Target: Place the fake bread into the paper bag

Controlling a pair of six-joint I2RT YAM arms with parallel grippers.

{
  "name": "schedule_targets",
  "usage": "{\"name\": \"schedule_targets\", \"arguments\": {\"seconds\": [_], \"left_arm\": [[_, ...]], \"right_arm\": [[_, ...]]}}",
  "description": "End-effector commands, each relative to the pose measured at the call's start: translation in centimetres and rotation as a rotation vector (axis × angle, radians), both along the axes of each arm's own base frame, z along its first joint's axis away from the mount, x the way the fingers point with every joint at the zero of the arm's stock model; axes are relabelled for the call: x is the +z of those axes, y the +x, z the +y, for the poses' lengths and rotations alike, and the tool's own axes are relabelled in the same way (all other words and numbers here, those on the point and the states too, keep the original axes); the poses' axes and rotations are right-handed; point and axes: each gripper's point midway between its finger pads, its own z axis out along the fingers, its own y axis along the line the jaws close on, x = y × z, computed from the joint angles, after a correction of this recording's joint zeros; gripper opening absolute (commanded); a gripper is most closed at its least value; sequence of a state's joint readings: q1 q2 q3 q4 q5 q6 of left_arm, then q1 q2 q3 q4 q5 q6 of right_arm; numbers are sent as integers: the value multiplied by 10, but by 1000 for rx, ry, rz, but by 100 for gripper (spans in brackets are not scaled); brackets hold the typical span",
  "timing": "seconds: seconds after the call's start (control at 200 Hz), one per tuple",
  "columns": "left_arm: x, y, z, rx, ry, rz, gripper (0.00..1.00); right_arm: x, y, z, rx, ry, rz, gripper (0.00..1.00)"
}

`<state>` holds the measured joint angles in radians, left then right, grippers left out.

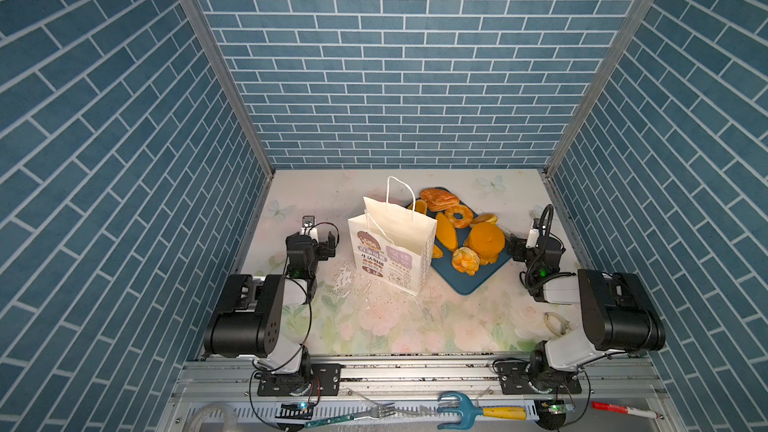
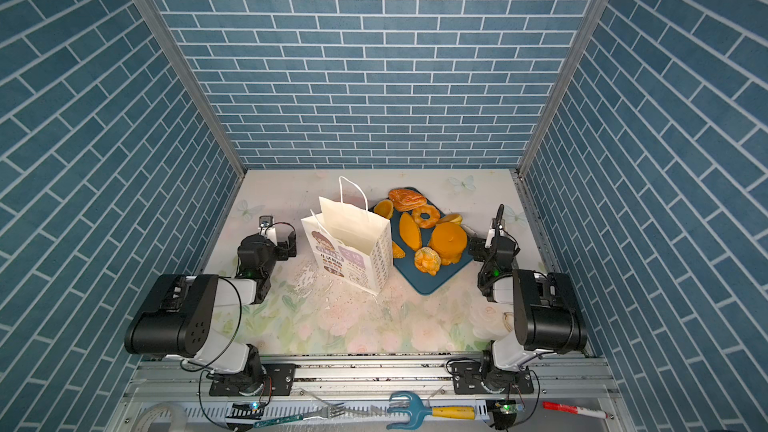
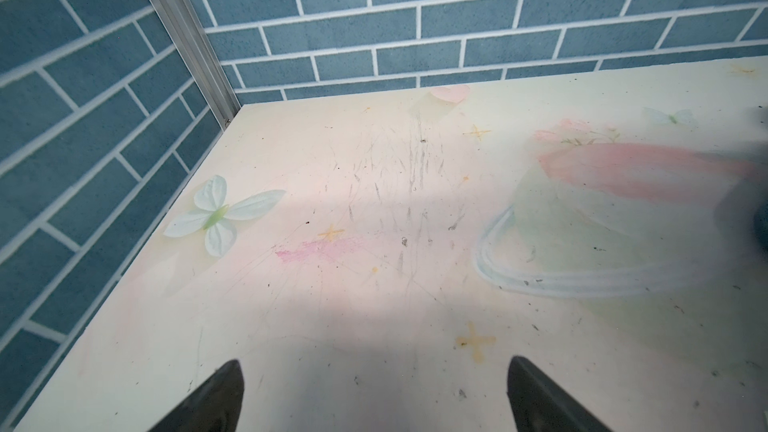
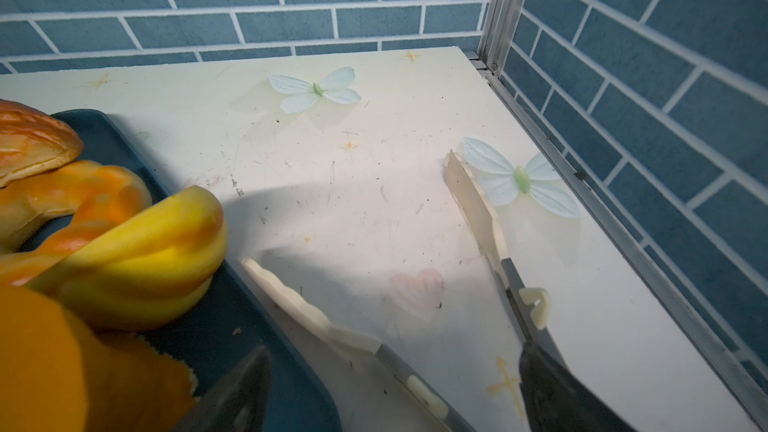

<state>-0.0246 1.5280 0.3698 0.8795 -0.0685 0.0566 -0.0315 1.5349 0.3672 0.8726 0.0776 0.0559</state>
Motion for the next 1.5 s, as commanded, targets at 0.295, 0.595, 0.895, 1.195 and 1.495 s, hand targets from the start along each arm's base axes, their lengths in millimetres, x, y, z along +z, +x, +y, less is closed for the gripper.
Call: {"name": "schedule_targets", "arguments": {"seconds": [0.295,0.595,0.895,1.195,1.495], "left_arm": [[85,-18,14,87,-148,-2,100],[160,-62,-17,-1,-367,78,100],[219,-101,-55,-128,-381,159,96],[254,-113,-97,-208,-372,261,94],[255,-125,-141,-288,-362,340,93]], "right_arm": [[87,-22,-17,-139,69,-11,85],[130,-42,10,-72,55,308,84],[146,-38,84,197,31,477,81],[131,-24,142,322,0,595,79],[109,-22,188,419,-28,673,78]]}}
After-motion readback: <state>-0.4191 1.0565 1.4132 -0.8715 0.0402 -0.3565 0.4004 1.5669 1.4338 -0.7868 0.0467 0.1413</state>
